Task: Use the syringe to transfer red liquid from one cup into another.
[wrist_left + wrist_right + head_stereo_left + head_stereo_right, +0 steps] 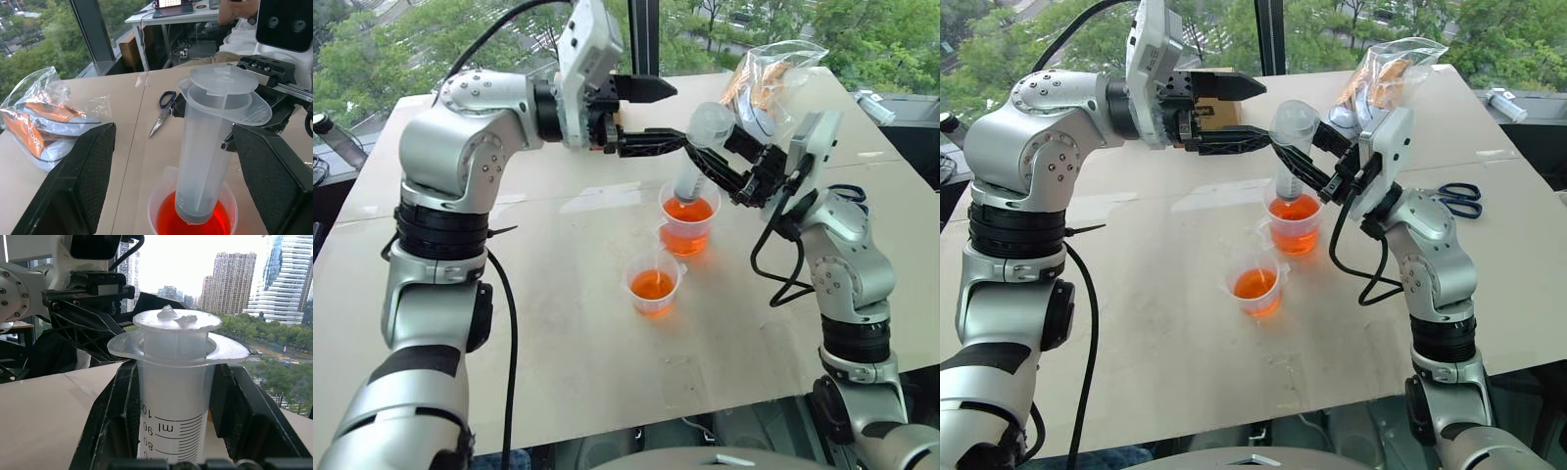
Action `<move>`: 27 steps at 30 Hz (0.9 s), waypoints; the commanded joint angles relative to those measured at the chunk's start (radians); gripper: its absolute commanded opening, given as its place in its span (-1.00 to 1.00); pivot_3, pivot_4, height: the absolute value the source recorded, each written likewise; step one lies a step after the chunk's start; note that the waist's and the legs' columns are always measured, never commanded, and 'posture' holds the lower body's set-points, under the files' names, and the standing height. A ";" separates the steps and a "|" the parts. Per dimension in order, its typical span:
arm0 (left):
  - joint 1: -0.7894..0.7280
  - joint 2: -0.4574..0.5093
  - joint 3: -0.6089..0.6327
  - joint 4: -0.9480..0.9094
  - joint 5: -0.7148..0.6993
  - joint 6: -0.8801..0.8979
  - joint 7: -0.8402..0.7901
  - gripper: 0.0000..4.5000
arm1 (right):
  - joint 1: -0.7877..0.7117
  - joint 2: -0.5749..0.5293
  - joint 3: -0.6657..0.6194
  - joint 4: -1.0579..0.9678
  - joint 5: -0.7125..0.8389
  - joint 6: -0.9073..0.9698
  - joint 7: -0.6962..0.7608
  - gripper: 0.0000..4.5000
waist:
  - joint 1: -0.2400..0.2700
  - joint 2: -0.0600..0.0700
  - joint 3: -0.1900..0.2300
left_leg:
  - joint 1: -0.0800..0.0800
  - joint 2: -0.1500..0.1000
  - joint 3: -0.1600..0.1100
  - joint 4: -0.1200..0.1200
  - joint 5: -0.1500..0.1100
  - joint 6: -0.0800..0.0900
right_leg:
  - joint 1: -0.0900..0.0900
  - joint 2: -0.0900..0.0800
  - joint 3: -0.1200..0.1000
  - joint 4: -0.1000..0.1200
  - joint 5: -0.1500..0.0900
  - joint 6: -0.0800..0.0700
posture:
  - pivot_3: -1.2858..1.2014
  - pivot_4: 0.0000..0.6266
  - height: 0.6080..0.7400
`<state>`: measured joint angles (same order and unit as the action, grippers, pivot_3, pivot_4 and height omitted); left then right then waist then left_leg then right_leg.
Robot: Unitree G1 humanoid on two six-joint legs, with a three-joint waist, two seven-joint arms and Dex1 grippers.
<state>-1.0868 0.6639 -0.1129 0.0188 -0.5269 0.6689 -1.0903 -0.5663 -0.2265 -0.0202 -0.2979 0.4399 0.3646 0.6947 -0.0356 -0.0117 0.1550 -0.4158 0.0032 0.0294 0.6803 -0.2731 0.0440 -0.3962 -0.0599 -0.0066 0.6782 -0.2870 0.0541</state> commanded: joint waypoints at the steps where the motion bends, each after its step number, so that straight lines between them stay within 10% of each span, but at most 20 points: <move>1: -0.019 -0.045 -0.025 -0.070 -0.012 -0.038 -0.053 0.71 | -0.023 -0.013 0.052 0.016 -0.029 0.019 -0.019 -0.34 | 0.001 0.000 0.000 | 0.000 0.000 0.000 0.000 0.000 0.000 | 0.000 0.000 0.000 0.000 0.000 0.000 | 0.03 -0.52 1.00; 27: -0.032 -0.090 0.016 0.053 0.020 -0.032 -0.051 0.71 | -0.070 -0.072 0.063 -0.034 -0.016 0.100 -0.090 -0.34 | -0.001 0.000 0.000 | 0.000 0.000 0.000 0.001 0.000 0.000 | 0.001 0.000 0.000 0.000 0.000 0.000 | 0.03 -0.52 1.00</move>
<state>-1.0967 0.5707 -0.1263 0.0787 -0.5017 0.6347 -1.1378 -0.6089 -0.2959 0.0561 -0.2974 0.4174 0.4953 0.6031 -0.0370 -0.0118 0.1550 -0.4159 0.0035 0.0290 0.6812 -0.2733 0.0443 -0.3956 -0.0601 -0.0068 0.6781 -0.2869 0.0541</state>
